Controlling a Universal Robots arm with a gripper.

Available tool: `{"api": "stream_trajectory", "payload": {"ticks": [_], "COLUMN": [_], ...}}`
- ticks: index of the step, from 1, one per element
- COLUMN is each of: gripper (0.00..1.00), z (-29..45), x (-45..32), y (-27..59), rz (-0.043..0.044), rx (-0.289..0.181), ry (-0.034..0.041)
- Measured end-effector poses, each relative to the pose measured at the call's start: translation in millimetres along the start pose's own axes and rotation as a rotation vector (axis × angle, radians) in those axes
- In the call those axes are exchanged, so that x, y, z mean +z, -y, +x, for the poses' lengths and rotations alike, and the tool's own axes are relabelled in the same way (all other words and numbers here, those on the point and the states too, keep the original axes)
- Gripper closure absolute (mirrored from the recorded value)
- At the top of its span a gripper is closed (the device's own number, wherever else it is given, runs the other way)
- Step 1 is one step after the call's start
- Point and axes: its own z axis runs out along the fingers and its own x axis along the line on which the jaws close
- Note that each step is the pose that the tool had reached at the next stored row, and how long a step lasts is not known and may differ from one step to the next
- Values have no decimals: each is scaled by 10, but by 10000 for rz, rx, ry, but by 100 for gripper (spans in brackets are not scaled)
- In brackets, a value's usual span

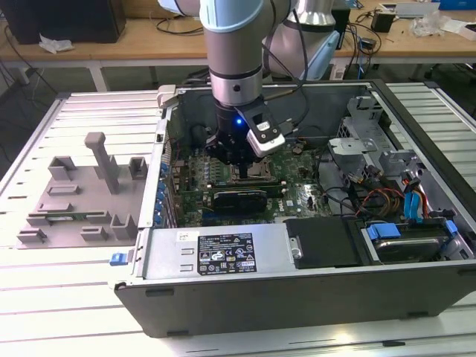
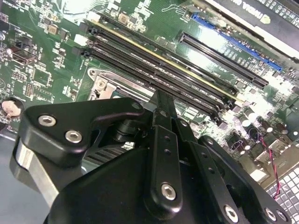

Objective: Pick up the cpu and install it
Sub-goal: 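Install the second cpu locking lever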

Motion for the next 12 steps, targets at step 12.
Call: {"api": "stream_trajectory", "payload": {"ticks": [12], "gripper": [89], "z": [132], "x": [55], "y": [6], "rz": [-58], "rx": [3], "ry": [2]}}
